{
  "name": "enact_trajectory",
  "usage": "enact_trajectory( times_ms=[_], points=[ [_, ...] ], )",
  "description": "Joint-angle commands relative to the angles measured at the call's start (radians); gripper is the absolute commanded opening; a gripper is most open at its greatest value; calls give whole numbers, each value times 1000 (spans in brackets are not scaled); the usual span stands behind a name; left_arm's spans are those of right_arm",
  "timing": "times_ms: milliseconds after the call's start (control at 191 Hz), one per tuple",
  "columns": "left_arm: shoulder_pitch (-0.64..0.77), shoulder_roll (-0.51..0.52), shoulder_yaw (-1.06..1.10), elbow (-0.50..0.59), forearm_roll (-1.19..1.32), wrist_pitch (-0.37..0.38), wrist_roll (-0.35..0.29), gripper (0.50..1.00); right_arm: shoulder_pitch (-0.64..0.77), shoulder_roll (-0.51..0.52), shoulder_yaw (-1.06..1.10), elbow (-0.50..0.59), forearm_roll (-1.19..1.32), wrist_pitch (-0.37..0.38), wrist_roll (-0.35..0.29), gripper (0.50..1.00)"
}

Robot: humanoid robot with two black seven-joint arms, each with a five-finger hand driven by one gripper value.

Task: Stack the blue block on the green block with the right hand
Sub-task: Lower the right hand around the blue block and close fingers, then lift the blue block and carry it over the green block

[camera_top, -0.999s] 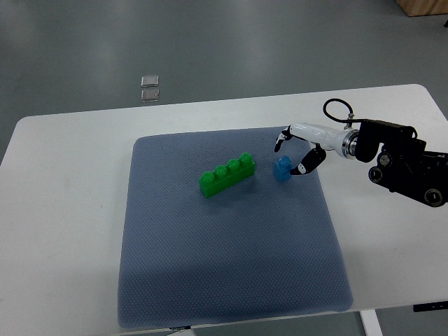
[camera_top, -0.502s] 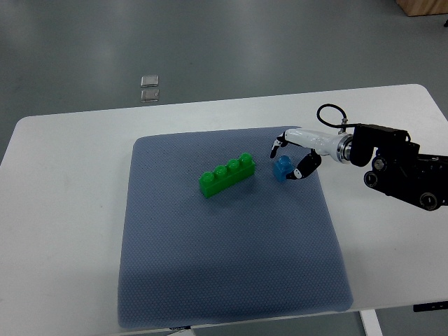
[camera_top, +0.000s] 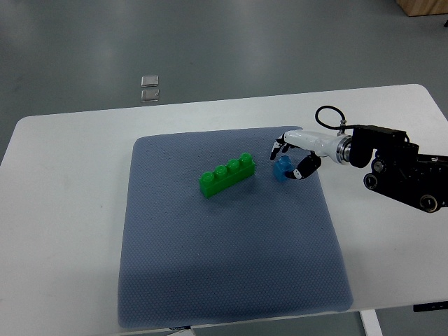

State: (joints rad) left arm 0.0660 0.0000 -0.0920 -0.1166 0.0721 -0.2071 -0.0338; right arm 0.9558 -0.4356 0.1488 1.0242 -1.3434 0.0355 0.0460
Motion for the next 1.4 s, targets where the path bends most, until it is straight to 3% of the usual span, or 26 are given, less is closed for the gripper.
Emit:
enact_trajectory(
  times_ms=[0,126,994,1397],
  points=[
    [0,0,1,0,0,0,0,1000,1,0,0,2,0,0,2,760],
    [0,0,0,0,0,0,0,1000,1,0,0,4,-5,0,3,756],
    [0,0,0,0,0,0,0,1000,3,0,0,23,-54,0,9,588],
    [0,0,0,0,0,0,0,1000,8,-2,0,30,-68,-6,29,564]
  ],
)
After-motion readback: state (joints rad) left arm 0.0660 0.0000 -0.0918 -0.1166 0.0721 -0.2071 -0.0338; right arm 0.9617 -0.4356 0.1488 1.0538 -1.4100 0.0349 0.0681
